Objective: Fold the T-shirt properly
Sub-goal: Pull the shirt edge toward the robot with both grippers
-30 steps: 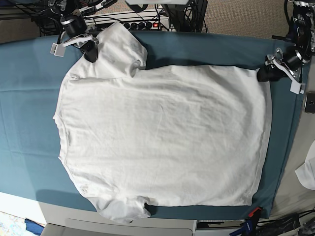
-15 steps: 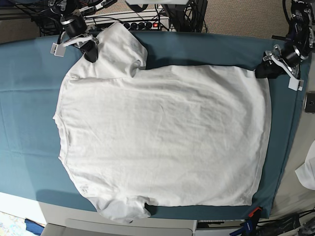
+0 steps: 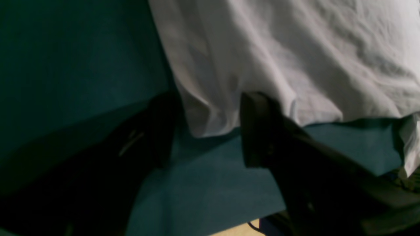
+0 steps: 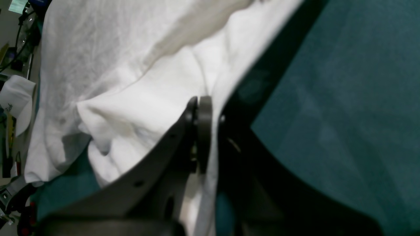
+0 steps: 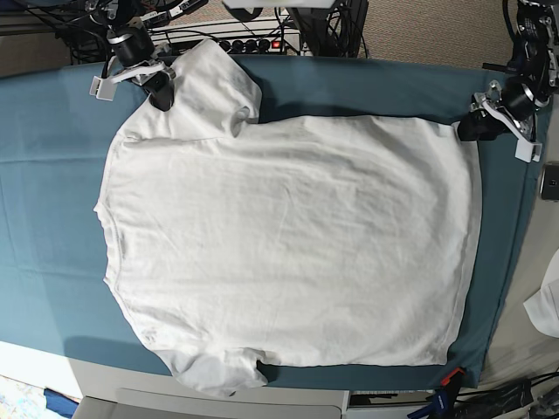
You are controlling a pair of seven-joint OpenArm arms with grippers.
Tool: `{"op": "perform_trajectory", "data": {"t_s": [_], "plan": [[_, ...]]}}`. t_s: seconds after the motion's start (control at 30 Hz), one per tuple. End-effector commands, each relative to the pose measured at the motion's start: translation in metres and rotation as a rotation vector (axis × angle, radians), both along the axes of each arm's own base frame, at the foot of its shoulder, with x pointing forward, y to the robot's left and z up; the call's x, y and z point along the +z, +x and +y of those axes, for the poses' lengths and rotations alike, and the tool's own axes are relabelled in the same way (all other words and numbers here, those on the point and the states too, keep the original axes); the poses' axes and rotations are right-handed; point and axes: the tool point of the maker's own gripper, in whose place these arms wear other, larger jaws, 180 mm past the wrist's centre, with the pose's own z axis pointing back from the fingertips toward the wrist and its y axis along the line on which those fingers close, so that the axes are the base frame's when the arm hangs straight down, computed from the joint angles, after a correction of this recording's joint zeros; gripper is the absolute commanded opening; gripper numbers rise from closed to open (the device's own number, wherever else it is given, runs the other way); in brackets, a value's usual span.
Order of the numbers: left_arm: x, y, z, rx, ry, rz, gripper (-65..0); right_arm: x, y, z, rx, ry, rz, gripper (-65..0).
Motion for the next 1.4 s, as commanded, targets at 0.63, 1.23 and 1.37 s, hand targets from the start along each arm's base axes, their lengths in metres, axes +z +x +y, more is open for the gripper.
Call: {"op": "perform_trajectory", "data": {"t_s": [0.63, 1.23, 1.37], "plan": [[-0.022, -0.026, -0.013, -0.024, -0.013, 0.117, -65.0, -0.012, -0.014, 0.000, 0.029, -0.031, 0.082, -65.0], [-0.019, -0.029, 0.001, -0.043, 0.035, 0.136, -65.0, -0.010, -0.050, -0.028, 0.043, -0.066, 0.153, -65.0], [-0.015, -0.037, 0.006, -0.037, 0.050, 0.140, -65.0, -0.008, -0.063, -0.040, 0.025, -0.074, 0.172, -65.0]]}}
